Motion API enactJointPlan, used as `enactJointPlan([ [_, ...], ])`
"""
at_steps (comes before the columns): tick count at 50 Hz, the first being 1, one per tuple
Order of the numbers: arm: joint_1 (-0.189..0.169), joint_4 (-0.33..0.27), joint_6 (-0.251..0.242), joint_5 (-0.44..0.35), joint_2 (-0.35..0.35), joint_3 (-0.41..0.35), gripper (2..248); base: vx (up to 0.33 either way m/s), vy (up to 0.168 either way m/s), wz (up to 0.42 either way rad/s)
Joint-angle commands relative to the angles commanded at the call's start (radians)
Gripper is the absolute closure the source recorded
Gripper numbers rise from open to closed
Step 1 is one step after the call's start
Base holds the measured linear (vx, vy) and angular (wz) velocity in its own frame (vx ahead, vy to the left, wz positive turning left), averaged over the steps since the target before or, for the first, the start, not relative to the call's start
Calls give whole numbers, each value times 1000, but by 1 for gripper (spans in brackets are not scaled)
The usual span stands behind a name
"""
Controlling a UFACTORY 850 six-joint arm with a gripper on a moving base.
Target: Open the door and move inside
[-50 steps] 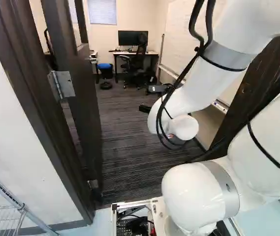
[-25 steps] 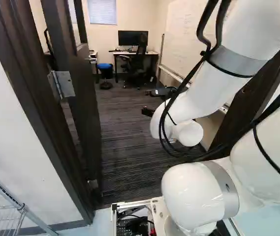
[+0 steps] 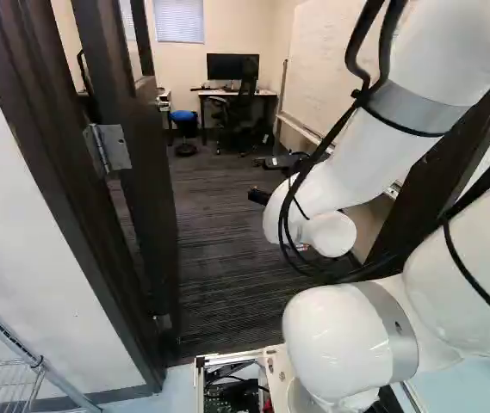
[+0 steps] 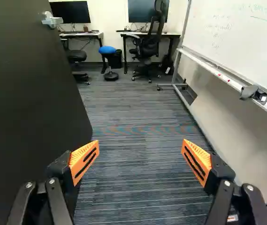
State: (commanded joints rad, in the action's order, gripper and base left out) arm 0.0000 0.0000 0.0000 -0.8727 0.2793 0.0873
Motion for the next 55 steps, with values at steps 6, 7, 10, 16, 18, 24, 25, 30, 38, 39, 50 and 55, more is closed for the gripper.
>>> enactJointPlan([
  [6,0,0,0,0,0,0,3,0,0,0],
  [7,0,0,0,0,0,0,3,21,0,3],
  [10,0,0,0,0,0,0,3,40,0,-4],
  [16,0,0,0,0,0,0,3,82,2,-3],
  [18,0,0,0,0,0,0,3,130,2,-12],
  [24,0,0,0,0,0,0,3,155,4,-9],
  [25,0,0,0,0,0,0,3,171,5,-14],
  [30,0,0,0,0,0,0,3,184,5,-12],
  [38,0,0,0,0,0,0,3,189,4,-14],
  [39,0,0,0,0,0,0,3,187,8,-23],
  [50,0,0,0,0,0,0,3,193,6,-10],
  [55,0,0,0,0,0,0,3,210,-20,4],
])
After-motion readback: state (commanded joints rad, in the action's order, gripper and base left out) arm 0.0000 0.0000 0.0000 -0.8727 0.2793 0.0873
